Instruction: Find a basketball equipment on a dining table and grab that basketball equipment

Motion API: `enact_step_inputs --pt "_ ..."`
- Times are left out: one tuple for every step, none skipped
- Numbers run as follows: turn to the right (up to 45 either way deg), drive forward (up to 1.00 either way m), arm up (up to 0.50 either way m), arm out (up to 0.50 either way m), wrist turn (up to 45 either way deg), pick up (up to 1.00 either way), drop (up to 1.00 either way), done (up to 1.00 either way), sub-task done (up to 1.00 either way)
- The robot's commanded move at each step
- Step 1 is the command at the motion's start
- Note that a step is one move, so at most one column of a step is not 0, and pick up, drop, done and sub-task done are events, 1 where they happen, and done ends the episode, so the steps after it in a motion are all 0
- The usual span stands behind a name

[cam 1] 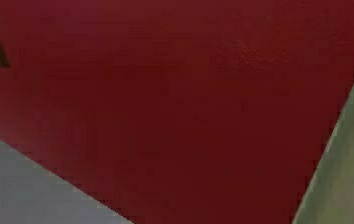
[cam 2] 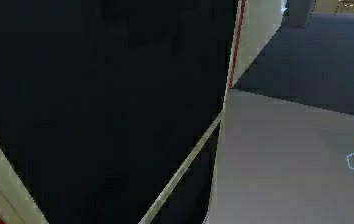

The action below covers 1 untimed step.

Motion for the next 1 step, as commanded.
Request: enact_step_inputs --pt "-45.0 0.00 0.00 0.00 0.0 0.00 0.00 0.00 0.00"
